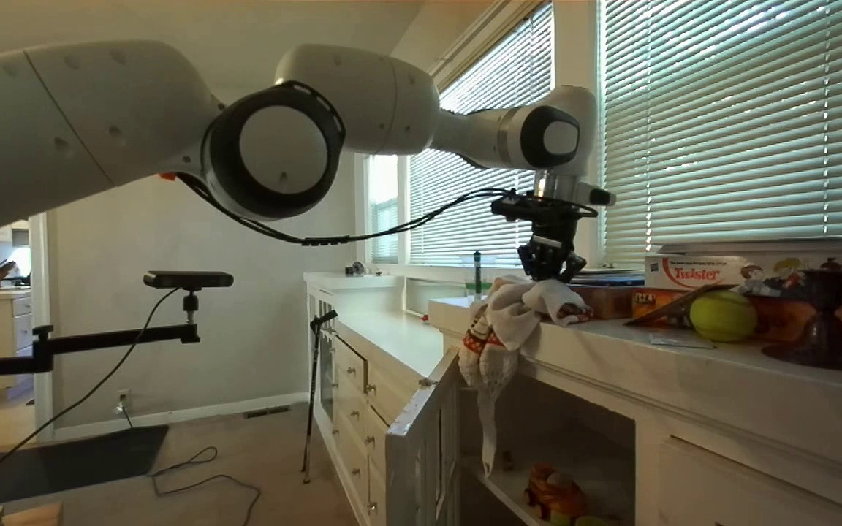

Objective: Use the towel to wipe the top of the cabinet.

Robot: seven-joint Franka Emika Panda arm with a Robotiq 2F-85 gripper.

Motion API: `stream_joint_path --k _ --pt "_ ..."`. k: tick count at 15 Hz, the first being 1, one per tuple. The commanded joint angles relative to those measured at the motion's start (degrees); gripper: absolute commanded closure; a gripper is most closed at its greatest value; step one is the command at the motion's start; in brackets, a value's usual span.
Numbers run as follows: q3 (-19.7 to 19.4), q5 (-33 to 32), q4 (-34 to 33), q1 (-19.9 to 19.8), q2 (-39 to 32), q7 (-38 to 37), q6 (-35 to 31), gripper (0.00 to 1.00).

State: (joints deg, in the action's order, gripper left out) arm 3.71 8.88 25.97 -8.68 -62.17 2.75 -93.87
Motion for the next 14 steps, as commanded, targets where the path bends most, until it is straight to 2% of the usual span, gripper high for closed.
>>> stream_joint_path --k 1,2,7,8,11,14 --pt "0.2 0.0 0.0 -1.1 0.1 -0.1 0.1 0.97" --pt "0.2 0.0 -0.1 -1.8 0.0 0.0 0.1 0.87" --pt "0.3 0.0 0.0 -1.4 0.1 0.0 0.1 0.87" --pt "0.3 0.0 -0.1 -1.4 0.1 0.0 0.1 0.97" --pt "-0.8 -1.5 -0.3 -0.8 1.1 1.0 -5.8 0.97" --pt "-2.3 -3.4 -0.1 0.4 3.9 1.3 -7.4 0.97"
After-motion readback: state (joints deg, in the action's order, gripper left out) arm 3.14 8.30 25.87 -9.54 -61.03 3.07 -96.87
